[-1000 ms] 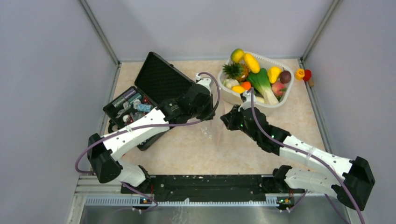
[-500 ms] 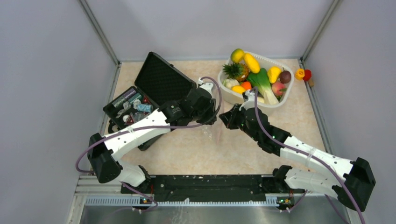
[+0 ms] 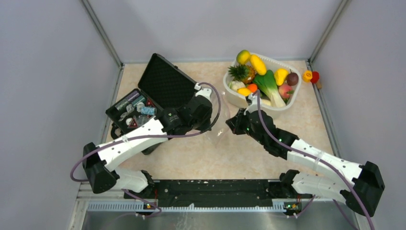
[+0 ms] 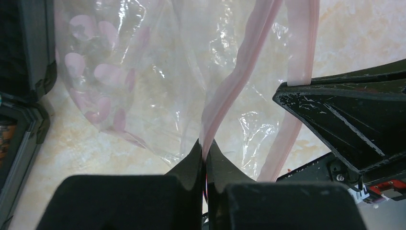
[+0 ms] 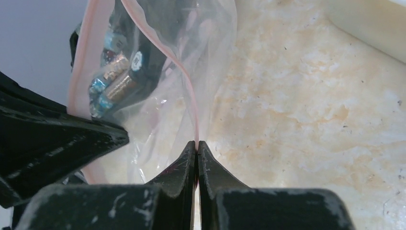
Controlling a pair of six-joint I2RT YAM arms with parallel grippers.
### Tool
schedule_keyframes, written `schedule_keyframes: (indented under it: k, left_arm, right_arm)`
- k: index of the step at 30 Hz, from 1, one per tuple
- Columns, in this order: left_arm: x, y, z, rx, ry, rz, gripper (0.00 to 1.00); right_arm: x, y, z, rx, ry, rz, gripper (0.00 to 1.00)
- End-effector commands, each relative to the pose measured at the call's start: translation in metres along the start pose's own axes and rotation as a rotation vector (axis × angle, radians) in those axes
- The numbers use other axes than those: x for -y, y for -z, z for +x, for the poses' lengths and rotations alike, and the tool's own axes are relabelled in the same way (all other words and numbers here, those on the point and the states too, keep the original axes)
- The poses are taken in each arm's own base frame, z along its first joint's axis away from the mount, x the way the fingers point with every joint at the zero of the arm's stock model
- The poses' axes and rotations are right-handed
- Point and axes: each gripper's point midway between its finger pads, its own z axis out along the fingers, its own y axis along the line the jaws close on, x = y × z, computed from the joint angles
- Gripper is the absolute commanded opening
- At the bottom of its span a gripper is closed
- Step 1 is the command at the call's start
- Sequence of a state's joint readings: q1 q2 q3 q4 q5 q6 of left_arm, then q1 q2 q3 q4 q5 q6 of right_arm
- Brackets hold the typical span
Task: Place the food in the zip-top bag and seal the zipper
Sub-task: Open the zipper of the food storage bag.
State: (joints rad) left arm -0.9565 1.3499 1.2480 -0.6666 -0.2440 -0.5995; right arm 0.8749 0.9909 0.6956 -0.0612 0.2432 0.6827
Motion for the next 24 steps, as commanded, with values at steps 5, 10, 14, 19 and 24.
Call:
schedule_keyframes:
  k: [5,10,14,19,24]
  left_arm:
    - [0.005,0.075,-0.038,0.048,0.024,0.038,0.0]
    - [0.038,0.11,-0.025,-0.072,-0.017,0.144,0.0]
    - [0.045,0.101,-0.016,-0.085,-0.02,0.11,0.0]
    - [0.035,0.044,0.005,-0.103,-0.019,-0.007,0.0]
    - [0.021,0.007,0.0,-0.083,-0.023,-0.116,0.0]
  right_arm:
    - [-0.039,0.045,-0.014,-0.113,0.225,-0.19,0.0]
    - [-0.071,0.085,-0.019,-0.154,0.273,-0.386,0.0]
    - [-0.064,0.087,-0.02,-0.151,0.281,-0.351,0.0]
    - [-0.013,0.047,0.0,-0.208,0.266,-0.126,0.0]
    - [0.024,0.019,0.003,-0.185,0.263,0.05,0.0]
